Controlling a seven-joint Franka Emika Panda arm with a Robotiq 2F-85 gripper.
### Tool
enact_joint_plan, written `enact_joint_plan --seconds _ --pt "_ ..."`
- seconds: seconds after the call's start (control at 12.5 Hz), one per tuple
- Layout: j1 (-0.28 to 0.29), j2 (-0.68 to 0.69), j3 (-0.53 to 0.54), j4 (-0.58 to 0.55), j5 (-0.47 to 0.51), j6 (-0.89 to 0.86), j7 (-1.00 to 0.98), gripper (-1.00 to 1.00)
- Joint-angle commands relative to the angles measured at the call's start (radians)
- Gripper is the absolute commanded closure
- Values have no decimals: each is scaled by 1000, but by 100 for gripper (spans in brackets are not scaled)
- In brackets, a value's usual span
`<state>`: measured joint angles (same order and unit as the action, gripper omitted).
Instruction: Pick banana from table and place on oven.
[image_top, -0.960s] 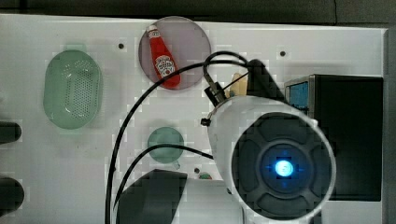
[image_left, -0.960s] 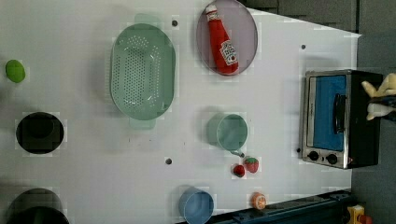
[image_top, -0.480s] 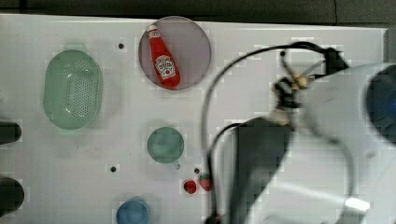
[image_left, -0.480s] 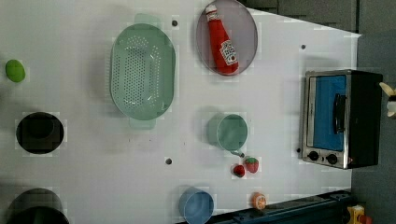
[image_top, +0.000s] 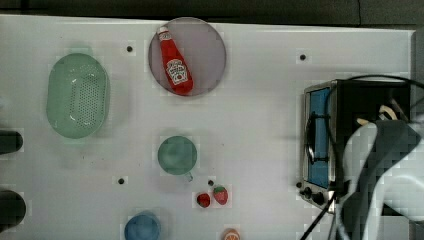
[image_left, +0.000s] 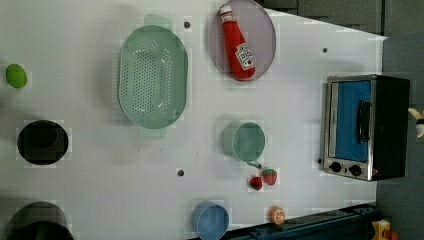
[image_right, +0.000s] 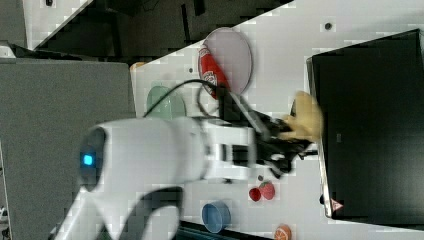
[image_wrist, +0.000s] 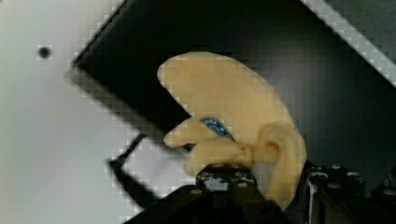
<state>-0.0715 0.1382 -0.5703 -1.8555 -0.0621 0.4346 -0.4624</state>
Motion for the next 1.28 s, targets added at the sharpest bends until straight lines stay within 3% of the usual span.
enact_joint_plan --seconds 0.08,0.24,0.4,0.88,0.96,1.28 --pt "-8 46 -41 38 77 16 -180 48" --pt "-22 96 -56 38 167 47 -219 48" --pt "-31 126 -60 36 169 76 -229 39" --pt "-33 130 -65 16 168 84 -231 -91" --pt "-28 115 -64 26 164 78 -244 -100" --pt "31 -19 -36 82 120 -48 -251 -100"
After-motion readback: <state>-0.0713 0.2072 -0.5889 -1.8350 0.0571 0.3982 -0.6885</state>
